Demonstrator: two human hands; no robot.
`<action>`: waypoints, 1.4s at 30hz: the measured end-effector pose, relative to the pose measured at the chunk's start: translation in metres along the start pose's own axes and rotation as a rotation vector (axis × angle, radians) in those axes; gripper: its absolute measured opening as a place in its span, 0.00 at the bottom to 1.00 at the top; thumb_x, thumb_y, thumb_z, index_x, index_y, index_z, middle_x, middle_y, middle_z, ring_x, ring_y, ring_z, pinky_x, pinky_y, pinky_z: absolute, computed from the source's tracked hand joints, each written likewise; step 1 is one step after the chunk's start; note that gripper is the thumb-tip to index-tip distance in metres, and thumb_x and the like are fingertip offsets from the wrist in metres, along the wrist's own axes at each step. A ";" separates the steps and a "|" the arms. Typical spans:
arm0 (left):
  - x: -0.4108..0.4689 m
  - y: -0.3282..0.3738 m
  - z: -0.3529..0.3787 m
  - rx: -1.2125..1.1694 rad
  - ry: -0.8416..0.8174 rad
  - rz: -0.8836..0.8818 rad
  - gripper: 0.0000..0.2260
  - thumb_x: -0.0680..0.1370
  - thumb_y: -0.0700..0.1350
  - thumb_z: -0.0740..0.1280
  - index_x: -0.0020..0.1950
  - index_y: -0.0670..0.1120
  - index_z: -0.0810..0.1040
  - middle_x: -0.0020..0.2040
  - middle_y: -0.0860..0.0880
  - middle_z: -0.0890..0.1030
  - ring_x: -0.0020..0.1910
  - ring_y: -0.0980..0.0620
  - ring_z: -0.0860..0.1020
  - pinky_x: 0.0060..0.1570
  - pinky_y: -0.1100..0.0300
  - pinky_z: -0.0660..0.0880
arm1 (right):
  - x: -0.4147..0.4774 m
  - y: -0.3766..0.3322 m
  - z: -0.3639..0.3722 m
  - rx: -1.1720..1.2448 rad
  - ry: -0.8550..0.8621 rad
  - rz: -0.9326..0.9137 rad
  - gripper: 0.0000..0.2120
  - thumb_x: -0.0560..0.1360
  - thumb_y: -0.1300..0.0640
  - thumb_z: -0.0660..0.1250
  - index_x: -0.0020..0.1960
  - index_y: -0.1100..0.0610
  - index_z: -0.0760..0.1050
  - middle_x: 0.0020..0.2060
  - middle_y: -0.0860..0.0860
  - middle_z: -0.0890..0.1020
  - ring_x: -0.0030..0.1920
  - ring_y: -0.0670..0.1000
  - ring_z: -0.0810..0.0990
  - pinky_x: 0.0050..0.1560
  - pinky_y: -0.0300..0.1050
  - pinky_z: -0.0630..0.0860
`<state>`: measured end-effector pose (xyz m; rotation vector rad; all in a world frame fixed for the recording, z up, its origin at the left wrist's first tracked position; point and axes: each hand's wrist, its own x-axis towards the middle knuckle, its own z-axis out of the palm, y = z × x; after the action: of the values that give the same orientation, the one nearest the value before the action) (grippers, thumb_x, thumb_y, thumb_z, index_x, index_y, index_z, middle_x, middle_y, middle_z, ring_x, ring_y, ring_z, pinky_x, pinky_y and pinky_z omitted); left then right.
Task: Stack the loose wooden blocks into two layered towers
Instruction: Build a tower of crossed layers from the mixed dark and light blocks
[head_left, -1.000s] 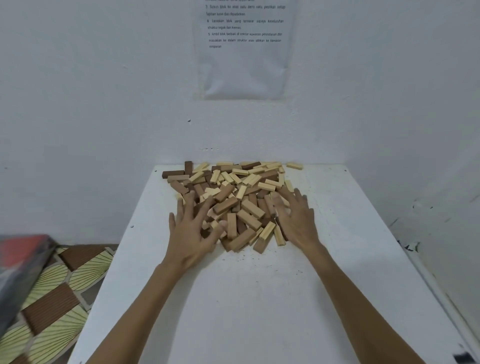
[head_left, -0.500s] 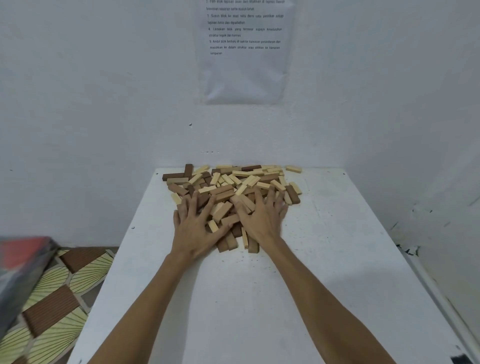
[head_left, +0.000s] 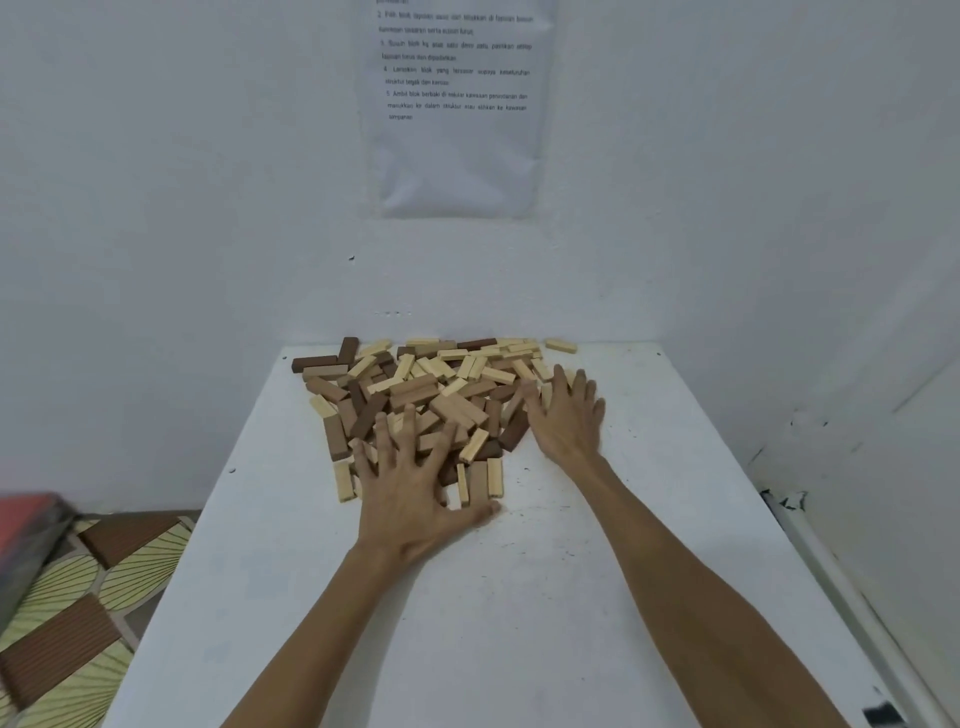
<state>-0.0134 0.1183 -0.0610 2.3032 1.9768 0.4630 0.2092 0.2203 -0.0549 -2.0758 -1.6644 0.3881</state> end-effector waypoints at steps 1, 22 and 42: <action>0.001 0.000 0.001 0.007 0.000 0.000 0.50 0.65 0.86 0.51 0.82 0.66 0.46 0.83 0.49 0.36 0.80 0.40 0.29 0.75 0.33 0.32 | 0.002 0.001 0.003 -0.005 -0.018 -0.031 0.36 0.83 0.34 0.46 0.83 0.54 0.54 0.82 0.62 0.52 0.82 0.65 0.48 0.80 0.64 0.46; -0.037 0.009 -0.012 -0.119 0.325 0.399 0.15 0.77 0.52 0.69 0.64 0.57 0.83 0.76 0.49 0.70 0.78 0.46 0.64 0.75 0.35 0.55 | -0.081 0.046 -0.016 0.099 0.102 -0.584 0.12 0.79 0.53 0.65 0.60 0.50 0.81 0.65 0.48 0.78 0.69 0.53 0.70 0.64 0.54 0.76; -0.041 0.010 -0.003 -0.086 0.285 0.408 0.13 0.75 0.50 0.71 0.57 0.48 0.85 0.52 0.54 0.84 0.60 0.48 0.76 0.71 0.43 0.65 | -0.085 0.054 -0.030 -0.023 0.075 -0.400 0.31 0.80 0.42 0.65 0.79 0.51 0.63 0.65 0.51 0.74 0.65 0.54 0.72 0.50 0.49 0.79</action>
<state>-0.0099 0.0761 -0.0628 2.7116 1.5319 0.9327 0.2499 0.1234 -0.0616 -1.6903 -1.9850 0.1570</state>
